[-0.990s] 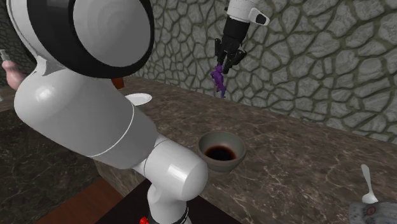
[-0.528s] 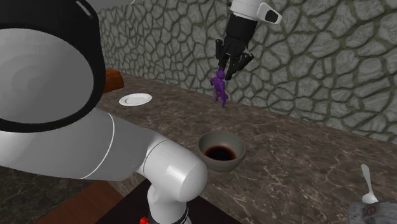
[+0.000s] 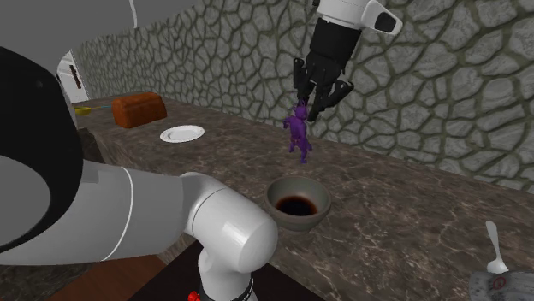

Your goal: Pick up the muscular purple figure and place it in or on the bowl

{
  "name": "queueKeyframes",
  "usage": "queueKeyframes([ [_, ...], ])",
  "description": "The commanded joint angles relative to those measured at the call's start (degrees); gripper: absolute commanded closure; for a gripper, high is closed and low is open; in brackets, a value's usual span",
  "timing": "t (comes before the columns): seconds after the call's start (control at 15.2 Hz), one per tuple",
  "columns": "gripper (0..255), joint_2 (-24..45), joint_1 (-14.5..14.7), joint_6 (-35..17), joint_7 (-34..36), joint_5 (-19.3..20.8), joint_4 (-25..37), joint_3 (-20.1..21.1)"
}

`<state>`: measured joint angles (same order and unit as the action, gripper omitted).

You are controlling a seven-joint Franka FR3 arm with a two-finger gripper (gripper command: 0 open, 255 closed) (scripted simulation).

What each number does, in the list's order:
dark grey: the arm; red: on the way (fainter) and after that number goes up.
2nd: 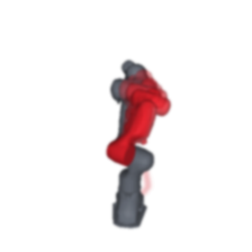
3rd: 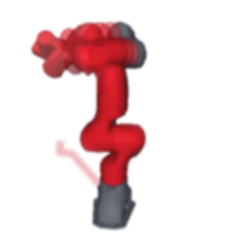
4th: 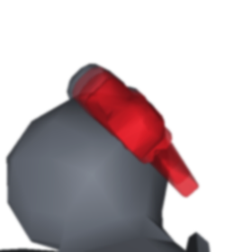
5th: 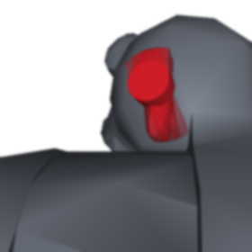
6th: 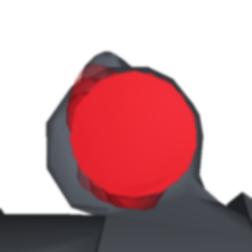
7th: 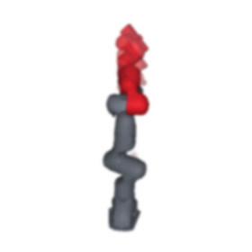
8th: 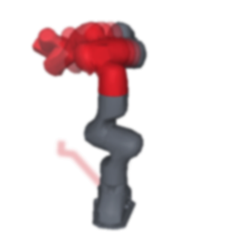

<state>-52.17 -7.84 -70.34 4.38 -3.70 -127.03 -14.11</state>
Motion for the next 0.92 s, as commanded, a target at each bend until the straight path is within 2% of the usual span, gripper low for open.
queueKeyframes([
  [0.0, 255, -0.84, -0.21, -0.93, -0.24, 0.27, -1.82, -0.1],
  [0.86, 255, -5.22, -1.56, -8.81, -1.79, 1.86, -14.27, -0.97],
])
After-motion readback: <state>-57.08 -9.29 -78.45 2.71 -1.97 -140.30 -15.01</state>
